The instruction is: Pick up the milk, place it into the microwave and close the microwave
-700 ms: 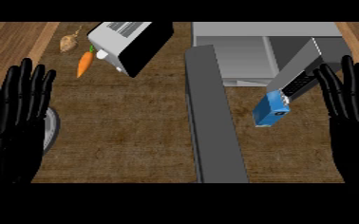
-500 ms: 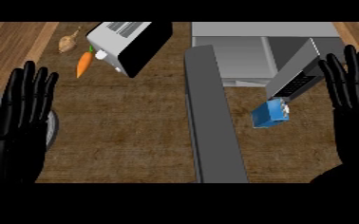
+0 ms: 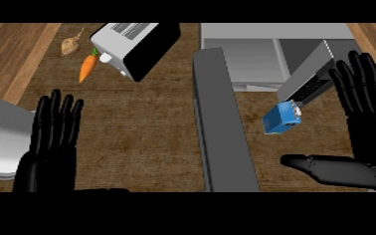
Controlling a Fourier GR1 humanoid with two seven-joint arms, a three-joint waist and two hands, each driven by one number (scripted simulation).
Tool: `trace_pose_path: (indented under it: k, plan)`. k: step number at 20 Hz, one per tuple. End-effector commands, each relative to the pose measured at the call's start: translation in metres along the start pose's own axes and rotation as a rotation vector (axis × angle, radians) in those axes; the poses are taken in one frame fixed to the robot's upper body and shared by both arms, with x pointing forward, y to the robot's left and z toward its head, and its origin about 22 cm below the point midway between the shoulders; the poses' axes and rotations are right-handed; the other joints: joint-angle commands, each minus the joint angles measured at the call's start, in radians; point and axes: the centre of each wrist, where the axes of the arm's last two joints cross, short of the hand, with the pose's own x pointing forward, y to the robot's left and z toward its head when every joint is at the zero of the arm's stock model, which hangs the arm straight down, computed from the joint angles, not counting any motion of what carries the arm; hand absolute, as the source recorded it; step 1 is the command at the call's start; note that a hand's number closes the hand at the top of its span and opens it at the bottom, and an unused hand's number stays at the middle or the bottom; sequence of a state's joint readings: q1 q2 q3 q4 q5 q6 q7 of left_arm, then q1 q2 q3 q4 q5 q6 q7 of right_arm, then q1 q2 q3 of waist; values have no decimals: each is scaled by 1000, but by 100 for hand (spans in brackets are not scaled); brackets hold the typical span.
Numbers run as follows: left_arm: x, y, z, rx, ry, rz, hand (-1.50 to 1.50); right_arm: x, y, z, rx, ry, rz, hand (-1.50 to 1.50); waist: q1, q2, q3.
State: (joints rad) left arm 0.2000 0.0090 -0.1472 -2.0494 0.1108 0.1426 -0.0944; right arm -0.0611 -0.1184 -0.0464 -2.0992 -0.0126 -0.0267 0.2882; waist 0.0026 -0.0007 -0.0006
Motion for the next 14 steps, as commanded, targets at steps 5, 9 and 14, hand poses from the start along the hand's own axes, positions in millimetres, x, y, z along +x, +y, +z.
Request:
trace_pose_path:
  k: [5,9,14]
  plan:
    - [-3,1,49,24,17,33,-150,-21,-4,18,-29,71,-14,-150,2,-1,0]
    - [11,4,68,15,25,23,-150,-31,-13,13,-36,104,-3,-150,6,-1,1]
    - [-16,-8,59,21,27,40,-150,-72,-21,25,-62,129,-47,-150,-1,0,1]
